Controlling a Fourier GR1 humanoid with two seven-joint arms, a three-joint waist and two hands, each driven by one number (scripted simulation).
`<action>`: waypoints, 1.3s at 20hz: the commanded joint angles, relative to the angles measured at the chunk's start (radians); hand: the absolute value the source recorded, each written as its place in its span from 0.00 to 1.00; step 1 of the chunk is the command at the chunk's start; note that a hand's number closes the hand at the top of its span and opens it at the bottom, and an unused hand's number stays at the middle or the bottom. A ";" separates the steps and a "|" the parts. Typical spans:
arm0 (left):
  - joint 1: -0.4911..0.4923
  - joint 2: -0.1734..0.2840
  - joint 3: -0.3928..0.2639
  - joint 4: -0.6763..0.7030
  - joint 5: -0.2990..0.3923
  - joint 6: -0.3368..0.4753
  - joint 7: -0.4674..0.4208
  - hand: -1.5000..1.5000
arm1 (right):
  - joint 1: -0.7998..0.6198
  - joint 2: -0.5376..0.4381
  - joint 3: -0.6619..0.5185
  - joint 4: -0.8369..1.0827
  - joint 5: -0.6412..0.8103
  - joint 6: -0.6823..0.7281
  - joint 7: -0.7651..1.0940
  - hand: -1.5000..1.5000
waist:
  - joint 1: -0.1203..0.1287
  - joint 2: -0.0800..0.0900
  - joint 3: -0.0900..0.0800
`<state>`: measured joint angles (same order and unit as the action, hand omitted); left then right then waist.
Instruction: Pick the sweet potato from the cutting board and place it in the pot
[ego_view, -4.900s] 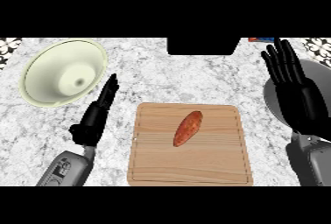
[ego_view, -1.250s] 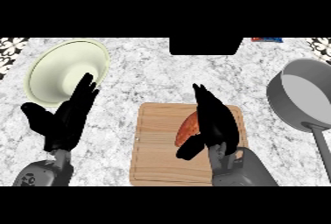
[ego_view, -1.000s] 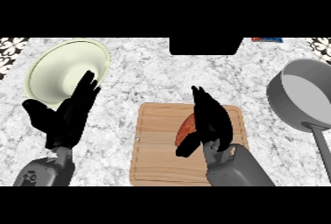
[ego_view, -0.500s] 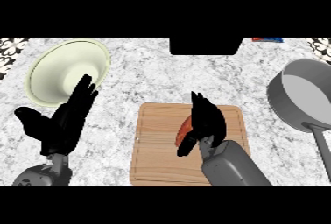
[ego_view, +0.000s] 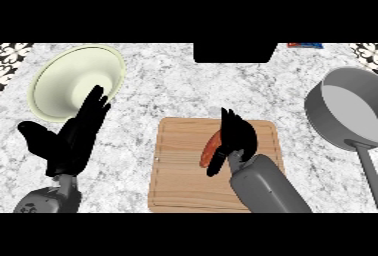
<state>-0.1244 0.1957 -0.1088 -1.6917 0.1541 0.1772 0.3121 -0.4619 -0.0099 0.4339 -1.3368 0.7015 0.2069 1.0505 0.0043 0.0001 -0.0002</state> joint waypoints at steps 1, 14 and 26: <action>0.040 -0.003 0.009 -0.029 -0.009 -0.026 0.005 0.50 | 0.014 0.009 0.068 -0.005 -0.029 -0.042 0.102 0.00 | 0.001 -0.001 0.000; 0.032 -0.021 0.083 -0.016 -0.018 -0.083 0.000 0.50 | 0.024 0.010 0.075 0.011 0.068 -0.132 -0.096 1.00 | -0.001 0.000 0.000; 0.097 -0.025 0.114 -0.028 -0.038 -0.019 0.006 0.50 | 0.530 -0.604 -0.337 -0.415 0.049 -0.178 -0.183 1.00 | -0.140 -0.029 -0.001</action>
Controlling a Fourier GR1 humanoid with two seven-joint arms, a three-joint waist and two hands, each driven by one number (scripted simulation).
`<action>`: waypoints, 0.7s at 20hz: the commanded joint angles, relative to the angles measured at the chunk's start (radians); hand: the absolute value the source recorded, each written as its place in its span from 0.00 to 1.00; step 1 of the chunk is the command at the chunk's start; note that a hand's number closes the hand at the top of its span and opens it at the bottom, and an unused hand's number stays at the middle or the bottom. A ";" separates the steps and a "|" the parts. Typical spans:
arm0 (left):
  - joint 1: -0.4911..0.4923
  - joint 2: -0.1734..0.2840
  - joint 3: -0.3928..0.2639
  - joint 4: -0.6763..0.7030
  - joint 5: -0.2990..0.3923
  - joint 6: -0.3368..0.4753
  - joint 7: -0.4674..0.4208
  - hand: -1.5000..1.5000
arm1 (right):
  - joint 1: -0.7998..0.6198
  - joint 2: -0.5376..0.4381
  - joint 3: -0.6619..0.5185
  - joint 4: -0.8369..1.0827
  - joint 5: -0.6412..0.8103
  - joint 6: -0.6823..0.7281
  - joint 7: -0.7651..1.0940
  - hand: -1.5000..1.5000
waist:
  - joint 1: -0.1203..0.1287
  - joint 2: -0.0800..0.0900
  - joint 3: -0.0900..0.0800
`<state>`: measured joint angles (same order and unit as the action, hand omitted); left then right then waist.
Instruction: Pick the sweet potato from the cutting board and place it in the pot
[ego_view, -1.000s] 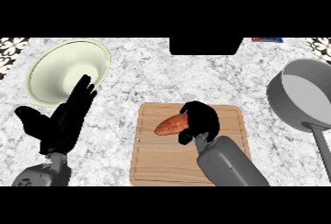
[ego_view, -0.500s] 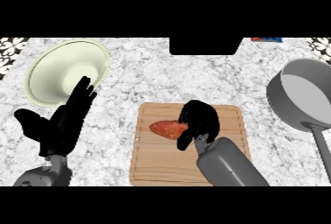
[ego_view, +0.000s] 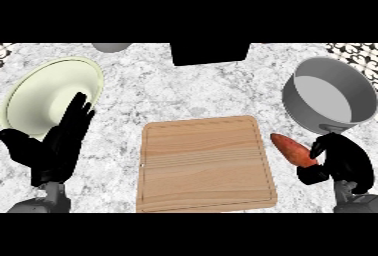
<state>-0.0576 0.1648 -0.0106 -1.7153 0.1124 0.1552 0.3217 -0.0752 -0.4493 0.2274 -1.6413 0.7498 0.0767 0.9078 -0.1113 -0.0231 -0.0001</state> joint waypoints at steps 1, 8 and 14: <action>0.035 -0.021 -0.021 -0.021 -0.008 0.003 -0.025 0.50 | 0.180 -0.176 -0.160 -0.167 0.017 -0.084 -0.036 1.00 | 0.000 -0.001 -0.001; 0.044 0.009 0.001 -0.045 0.005 -0.015 0.001 0.50 | 0.455 -0.286 -0.458 -0.544 -0.169 -0.088 -0.168 1.00 | 0.012 -0.001 -0.001; 0.013 0.004 -0.017 -0.067 0.016 -0.023 0.056 0.50 | 0.524 -0.323 -0.706 -0.814 -0.281 -0.008 -0.204 1.00 | 0.044 0.005 -0.001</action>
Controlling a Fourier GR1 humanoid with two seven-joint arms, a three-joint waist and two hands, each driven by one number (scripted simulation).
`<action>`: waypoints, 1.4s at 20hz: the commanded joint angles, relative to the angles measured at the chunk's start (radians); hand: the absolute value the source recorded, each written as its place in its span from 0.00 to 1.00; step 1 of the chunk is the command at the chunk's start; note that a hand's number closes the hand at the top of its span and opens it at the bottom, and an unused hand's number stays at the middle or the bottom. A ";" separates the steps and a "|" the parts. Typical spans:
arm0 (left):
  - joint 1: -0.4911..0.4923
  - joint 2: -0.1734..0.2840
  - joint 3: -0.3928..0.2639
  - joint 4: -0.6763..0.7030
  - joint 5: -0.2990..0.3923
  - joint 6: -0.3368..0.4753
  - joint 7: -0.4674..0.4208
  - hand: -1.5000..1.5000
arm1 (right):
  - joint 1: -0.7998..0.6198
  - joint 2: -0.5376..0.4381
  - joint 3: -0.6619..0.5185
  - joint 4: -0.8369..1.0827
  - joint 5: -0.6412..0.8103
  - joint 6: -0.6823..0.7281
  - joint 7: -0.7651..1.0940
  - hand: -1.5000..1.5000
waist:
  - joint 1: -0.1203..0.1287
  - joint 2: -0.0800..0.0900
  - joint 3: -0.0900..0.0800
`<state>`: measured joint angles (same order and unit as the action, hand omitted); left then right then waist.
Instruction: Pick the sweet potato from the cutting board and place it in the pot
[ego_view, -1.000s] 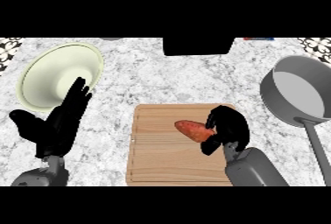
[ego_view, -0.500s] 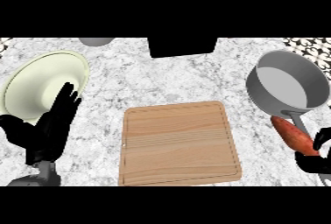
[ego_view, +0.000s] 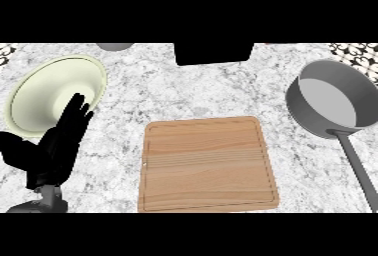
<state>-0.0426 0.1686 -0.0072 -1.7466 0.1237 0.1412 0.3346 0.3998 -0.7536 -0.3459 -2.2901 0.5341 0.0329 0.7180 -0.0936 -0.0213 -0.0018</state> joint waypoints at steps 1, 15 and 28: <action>-0.036 -0.024 -0.005 0.080 -0.015 0.007 -0.041 0.50 | 0.014 -0.029 -0.188 -0.179 -0.136 0.043 -0.041 1.00 | 0.008 0.007 -0.001; -0.093 -0.038 -0.053 0.044 -0.040 -0.024 0.025 0.50 | -0.360 -0.152 -0.286 0.017 -0.352 0.208 0.202 1.00 | 0.099 0.022 0.001; -0.061 -0.077 -0.064 0.023 -0.065 -0.010 0.001 0.50 | -0.500 -0.087 0.073 0.387 -0.100 0.122 -0.008 1.00 | 0.106 0.024 0.002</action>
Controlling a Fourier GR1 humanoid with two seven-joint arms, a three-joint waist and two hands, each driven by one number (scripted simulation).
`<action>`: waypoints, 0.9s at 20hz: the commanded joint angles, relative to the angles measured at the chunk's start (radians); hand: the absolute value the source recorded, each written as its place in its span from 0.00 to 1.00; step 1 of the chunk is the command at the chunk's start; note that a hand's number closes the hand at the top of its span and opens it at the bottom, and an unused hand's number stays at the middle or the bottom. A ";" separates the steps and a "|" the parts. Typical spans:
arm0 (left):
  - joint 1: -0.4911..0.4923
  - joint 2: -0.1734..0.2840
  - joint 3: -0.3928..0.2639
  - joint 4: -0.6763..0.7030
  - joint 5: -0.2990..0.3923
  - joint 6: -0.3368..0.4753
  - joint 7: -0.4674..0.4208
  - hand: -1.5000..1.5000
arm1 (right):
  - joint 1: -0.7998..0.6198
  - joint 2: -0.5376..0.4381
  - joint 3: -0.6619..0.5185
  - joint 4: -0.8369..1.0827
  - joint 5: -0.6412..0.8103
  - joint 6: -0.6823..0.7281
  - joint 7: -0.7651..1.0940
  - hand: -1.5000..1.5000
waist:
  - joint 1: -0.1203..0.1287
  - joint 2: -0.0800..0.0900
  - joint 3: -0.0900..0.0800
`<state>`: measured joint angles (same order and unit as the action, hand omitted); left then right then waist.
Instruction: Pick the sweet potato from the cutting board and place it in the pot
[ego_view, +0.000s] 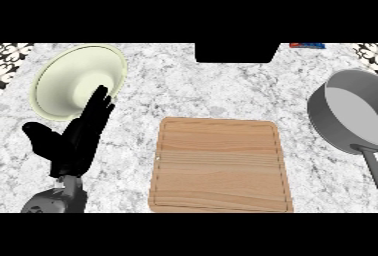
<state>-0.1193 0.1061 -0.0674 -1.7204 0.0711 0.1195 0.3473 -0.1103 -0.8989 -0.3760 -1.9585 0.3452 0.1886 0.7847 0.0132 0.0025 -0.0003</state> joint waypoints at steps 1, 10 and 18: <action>0.013 0.028 0.034 0.041 0.029 -0.050 -0.033 0.50 | -0.038 0.077 0.098 0.092 0.011 -0.013 -0.059 1.00 | 0.000 0.001 0.000; -0.009 -0.006 0.021 0.052 -0.003 -0.015 -0.030 0.50 | -0.101 0.293 0.051 0.203 -0.093 -0.111 0.011 0.00 | -0.013 -0.002 0.000; 0.017 0.005 0.029 0.000 -0.001 -0.015 -0.007 0.50 | -0.155 0.312 -0.148 0.202 -0.097 -0.315 -0.157 0.00 | -0.018 -0.006 0.001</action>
<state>-0.1363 0.1078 -0.0377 -1.6949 0.0741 0.1048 0.3415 -0.2771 -0.6032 -0.4449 -1.7161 0.2519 -0.0510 0.6773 0.0008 0.0004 0.0008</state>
